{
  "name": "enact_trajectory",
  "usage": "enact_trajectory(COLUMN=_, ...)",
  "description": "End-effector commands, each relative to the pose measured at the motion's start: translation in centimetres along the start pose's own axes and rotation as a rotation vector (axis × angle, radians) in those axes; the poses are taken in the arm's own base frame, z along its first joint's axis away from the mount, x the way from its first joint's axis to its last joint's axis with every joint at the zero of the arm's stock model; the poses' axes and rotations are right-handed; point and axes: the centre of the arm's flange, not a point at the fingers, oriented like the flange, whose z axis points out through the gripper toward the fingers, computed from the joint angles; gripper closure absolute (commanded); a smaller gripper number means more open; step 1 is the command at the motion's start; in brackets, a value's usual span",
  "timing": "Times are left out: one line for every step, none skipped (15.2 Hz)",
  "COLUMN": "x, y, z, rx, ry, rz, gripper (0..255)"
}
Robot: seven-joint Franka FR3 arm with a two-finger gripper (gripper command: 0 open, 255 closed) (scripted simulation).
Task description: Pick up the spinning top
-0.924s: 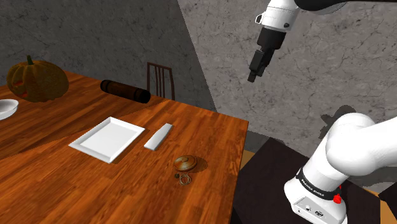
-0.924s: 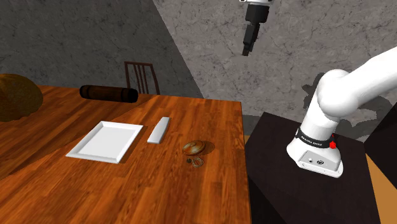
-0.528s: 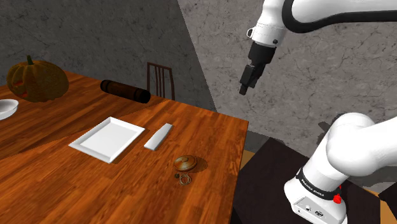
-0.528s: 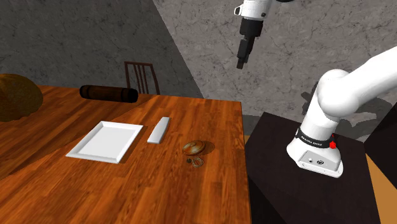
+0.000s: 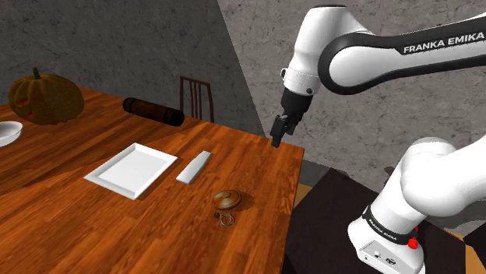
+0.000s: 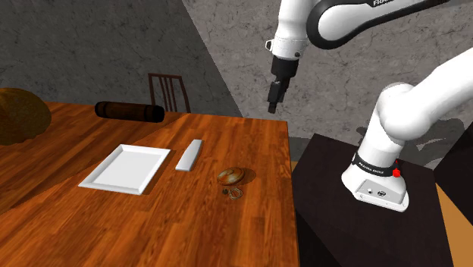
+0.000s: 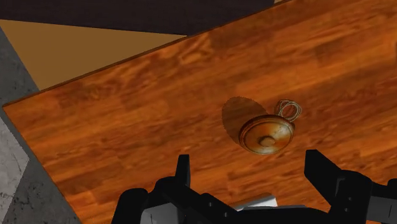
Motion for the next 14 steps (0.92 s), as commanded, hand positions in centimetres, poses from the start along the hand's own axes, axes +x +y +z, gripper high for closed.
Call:
enact_trajectory(x=0.3, y=-1.5, z=2.4, rx=-0.007, ry=0.002, rz=0.006, gripper=0)
enact_trajectory(x=0.5, y=-2.3, z=3.4, rx=-0.010, ry=0.003, rz=0.008, gripper=0)
enact_trajectory(x=0.6, y=-3.1, z=4.5, rx=-0.014, ry=0.003, rz=0.011, gripper=0)
enact_trajectory(x=0.7, y=-3.9, z=5.6, rx=-0.018, ry=0.004, rz=0.013, gripper=0)
enact_trajectory(x=0.8, y=-4.7, z=6.7, rx=-0.022, ry=0.004, rz=0.015, gripper=0)
enact_trajectory(x=0.9, y=-5.5, z=7.8, rx=-0.025, ry=0.004, rz=0.018, gripper=0)
enact_trajectory(x=1.1, y=-6.3, z=8.9, rx=-0.029, ry=0.005, rz=0.020, gripper=0)
enact_trajectory(x=1.2, y=-7.0, z=10.0, rx=-0.033, ry=0.005, rz=0.023, gripper=0)
enact_trajectory(x=1.3, y=-7.8, z=11.1, rx=-0.037, ry=0.006, rz=0.025, gripper=0)
enact_trajectory(x=1.5, y=-8.6, z=12.2, rx=-0.040, ry=0.006, rz=0.028, gripper=0)
enact_trajectory(x=1.6, y=-9.4, z=13.3, rx=-0.044, ry=0.007, rz=0.030, gripper=0)
enact_trajectory(x=1.8, y=-10.1, z=14.4, rx=-0.048, ry=0.007, rz=0.032, gripper=0)
enact_trajectory(x=1.9, y=-10.9, z=15.5, rx=-0.051, ry=0.008, rz=0.035, gripper=0)
enact_trajectory(x=2.0, y=-11.6, z=16.6, rx=-0.055, ry=0.008, rz=0.037, gripper=0)
